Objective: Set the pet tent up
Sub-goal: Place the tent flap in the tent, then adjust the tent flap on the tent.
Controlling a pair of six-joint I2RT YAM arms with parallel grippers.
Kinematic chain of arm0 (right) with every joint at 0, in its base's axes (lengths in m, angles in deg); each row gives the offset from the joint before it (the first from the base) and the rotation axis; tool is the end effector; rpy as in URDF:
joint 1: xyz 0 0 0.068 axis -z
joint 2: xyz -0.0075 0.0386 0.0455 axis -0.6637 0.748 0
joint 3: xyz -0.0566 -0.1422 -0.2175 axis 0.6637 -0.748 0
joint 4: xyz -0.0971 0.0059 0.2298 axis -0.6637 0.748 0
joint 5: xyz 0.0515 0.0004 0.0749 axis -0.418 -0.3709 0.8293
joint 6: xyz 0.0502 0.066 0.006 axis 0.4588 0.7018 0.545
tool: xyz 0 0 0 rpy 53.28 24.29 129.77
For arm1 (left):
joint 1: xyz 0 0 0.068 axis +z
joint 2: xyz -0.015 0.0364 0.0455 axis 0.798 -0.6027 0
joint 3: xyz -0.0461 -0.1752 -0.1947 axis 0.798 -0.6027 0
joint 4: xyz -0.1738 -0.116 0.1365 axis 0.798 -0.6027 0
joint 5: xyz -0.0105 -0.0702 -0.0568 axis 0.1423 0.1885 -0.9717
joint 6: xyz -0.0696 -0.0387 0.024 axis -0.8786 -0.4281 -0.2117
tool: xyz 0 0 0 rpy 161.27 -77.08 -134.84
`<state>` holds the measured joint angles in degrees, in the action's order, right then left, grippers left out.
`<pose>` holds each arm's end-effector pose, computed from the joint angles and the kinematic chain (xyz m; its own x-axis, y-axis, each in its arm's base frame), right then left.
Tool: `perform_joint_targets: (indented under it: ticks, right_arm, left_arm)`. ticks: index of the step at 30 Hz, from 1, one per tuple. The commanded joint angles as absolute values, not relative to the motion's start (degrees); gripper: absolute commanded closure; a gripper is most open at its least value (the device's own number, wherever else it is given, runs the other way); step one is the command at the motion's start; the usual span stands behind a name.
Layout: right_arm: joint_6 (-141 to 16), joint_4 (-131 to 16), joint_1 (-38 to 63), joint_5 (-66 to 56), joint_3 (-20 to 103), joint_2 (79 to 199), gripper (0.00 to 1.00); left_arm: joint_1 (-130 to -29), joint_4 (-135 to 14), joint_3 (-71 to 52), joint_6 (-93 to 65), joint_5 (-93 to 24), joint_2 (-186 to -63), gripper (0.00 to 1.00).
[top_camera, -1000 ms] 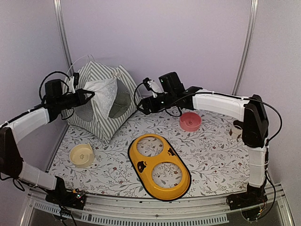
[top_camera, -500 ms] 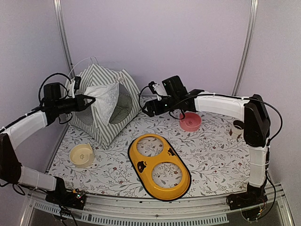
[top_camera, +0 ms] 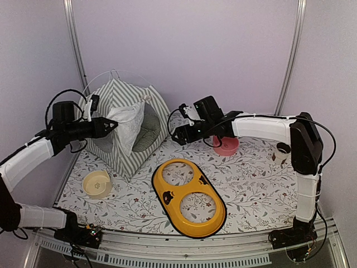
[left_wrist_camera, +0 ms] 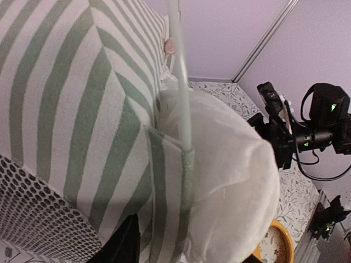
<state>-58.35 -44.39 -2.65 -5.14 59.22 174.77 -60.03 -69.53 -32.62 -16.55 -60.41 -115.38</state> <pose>0.3440 0.3484 0.2172 -0.5682 -0.2959 -0.7678 -0.6730 0.7041 0.2267 0.2711 -0.0748 0.2828 -0.5427 -0.1431 -0.8276 0.4900 0.7464 -0.4503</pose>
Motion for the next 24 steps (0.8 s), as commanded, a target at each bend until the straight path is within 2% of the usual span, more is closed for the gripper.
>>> perform_joint_targets:
  ticks: [1, 6, 11, 18, 24]
  right_arm:
    - [-57.7, -45.7, -2.7, -5.1, 57.8, 171.3, 0.12]
    - [-57.8, -45.8, -2.7, -5.2, 57.4, 170.9, 0.12]
    - [-58.0, -45.9, -2.7, -3.2, 58.6, 170.8, 0.12]
    - [-56.5, -50.5, -5.2, 4.6, 64.2, 174.9, 0.12]
    - [-56.0, -52.3, -6.0, 4.8, 72.1, 181.3, 0.12]
  left_arm:
    - [-61.6, -71.3, -34.0, -19.7, -52.7, -110.1, 0.54]
    - [-63.7, -73.1, -35.3, -22.4, -47.0, -104.6, 0.48]
    - [-66.4, -74.3, -36.6, -25.3, -43.8, -99.7, 0.58]
    - [-69.6, -75.2, -38.1, -28.5, -41.5, -96.5, 0.60]
    - [-76.0, -74.5, -36.9, -30.8, -33.3, -98.9, 0.54]
